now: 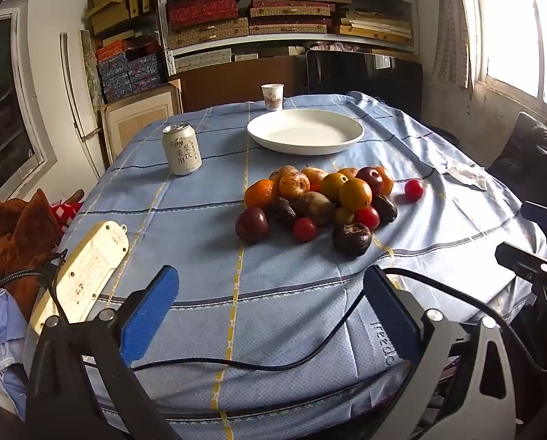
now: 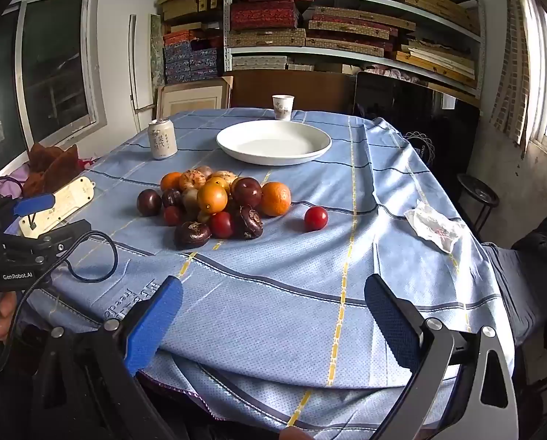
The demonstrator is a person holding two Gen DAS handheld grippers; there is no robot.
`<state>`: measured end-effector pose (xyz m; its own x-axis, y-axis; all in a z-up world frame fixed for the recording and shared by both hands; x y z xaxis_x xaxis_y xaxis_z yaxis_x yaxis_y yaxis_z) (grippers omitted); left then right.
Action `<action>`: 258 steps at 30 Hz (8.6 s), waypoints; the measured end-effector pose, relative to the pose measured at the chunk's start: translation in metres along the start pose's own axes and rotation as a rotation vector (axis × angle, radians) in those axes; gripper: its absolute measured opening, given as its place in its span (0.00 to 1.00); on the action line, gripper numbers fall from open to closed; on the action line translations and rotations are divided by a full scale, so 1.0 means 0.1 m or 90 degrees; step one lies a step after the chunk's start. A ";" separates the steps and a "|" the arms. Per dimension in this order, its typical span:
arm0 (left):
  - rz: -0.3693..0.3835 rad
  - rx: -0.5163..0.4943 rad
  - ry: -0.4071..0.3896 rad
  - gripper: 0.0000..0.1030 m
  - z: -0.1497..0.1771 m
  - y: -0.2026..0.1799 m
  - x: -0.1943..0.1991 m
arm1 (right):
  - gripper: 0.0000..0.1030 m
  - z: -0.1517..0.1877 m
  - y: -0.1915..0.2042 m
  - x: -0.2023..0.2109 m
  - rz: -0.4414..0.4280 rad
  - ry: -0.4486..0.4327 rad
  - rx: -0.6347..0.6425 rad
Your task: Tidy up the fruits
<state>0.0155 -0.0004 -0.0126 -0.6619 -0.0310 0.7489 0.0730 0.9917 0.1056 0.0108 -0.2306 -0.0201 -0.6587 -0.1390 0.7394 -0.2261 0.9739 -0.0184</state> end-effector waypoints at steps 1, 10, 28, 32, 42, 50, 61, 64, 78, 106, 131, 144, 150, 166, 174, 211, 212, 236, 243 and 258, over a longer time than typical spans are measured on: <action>-0.001 0.000 0.001 0.96 0.00 0.00 0.00 | 0.97 0.00 0.00 0.00 -0.001 0.000 0.001; -0.002 0.004 0.005 0.96 0.00 0.04 -0.02 | 0.97 -0.01 -0.01 -0.01 -0.003 0.003 -0.003; -0.001 0.009 0.013 0.96 0.03 0.06 -0.05 | 0.97 -0.01 -0.01 0.00 -0.001 0.003 -0.001; -0.002 0.009 0.015 0.96 0.03 0.05 -0.06 | 0.97 -0.01 0.00 0.01 -0.001 0.003 -0.001; 0.001 0.010 0.018 0.96 0.04 0.05 -0.07 | 0.97 -0.02 0.01 0.00 0.000 0.005 -0.001; 0.004 0.009 0.024 0.96 0.06 0.03 -0.10 | 0.97 0.00 -0.01 0.00 -0.001 0.005 0.001; 0.003 0.011 0.028 0.96 0.05 0.04 -0.12 | 0.97 0.03 0.07 -0.03 0.017 0.002 0.014; 0.004 0.011 0.029 0.96 0.04 0.04 -0.12 | 0.97 0.02 0.09 -0.02 0.022 0.001 0.021; 0.009 0.011 0.036 0.96 0.06 0.03 -0.15 | 0.97 0.01 0.16 0.06 0.012 -0.026 0.039; 0.032 0.044 0.042 0.96 -0.32 0.59 -0.63 | 0.97 -0.38 -0.16 -0.61 -0.089 0.061 -0.059; 0.128 0.034 0.067 0.96 -0.56 0.89 -1.30 | 0.29 -0.86 -0.42 -1.44 -0.011 0.158 -0.036; 0.184 -0.014 0.120 0.59 -0.64 0.59 -1.50 | 0.29 -0.64 -0.51 -0.87 -0.042 0.112 -0.059; 0.204 0.000 0.146 0.50 -0.65 0.60 -1.60 | 0.29 -0.64 -0.44 -0.89 -0.062 0.105 -0.052; 0.205 -0.012 0.127 0.37 -1.06 0.68 -1.47 | 0.29 -1.32 -0.42 -1.15 -0.149 0.032 -0.101; 0.232 -0.065 0.097 0.37 -2.11 0.37 -1.71 | 0.30 -2.17 -0.44 -1.99 -0.207 0.056 -0.138; 0.165 0.133 0.096 0.95 -1.45 0.98 -1.91 | 0.68 -1.31 -0.34 -1.80 -0.271 0.122 -0.060; 0.160 0.126 0.097 0.95 -1.41 0.97 -1.90 | 0.67 -1.29 -0.33 -1.81 -0.276 0.127 -0.061; 0.152 0.109 0.115 0.95 -1.28 0.89 -1.94 | 0.42 -1.15 -0.42 -2.05 -0.444 0.211 -0.174; 0.180 0.078 0.134 0.95 -1.23 0.80 -1.98 | 0.42 -1.20 -0.58 -1.90 -0.452 0.155 -0.215; 0.234 0.003 0.175 0.64 -1.16 0.45 -2.11 | 0.42 -1.17 -0.57 -1.91 -0.433 0.162 -0.197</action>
<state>0.2449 0.0361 -0.0904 -0.3704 0.2919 0.8818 0.2620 0.9436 -0.2023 0.2330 -0.2386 -0.0816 -0.2550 -0.7131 0.6530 -0.2864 0.7007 0.6534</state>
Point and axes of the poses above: each gripper's, at about its wrist camera, not at the fingertips, and x roughly against the way its jaws point, y to its left, z to its underside, the point moved 2 cm from there along -x, roughly the way its jaws point, and after that the axes turned 10 degrees about y, right-handed, at the moved point
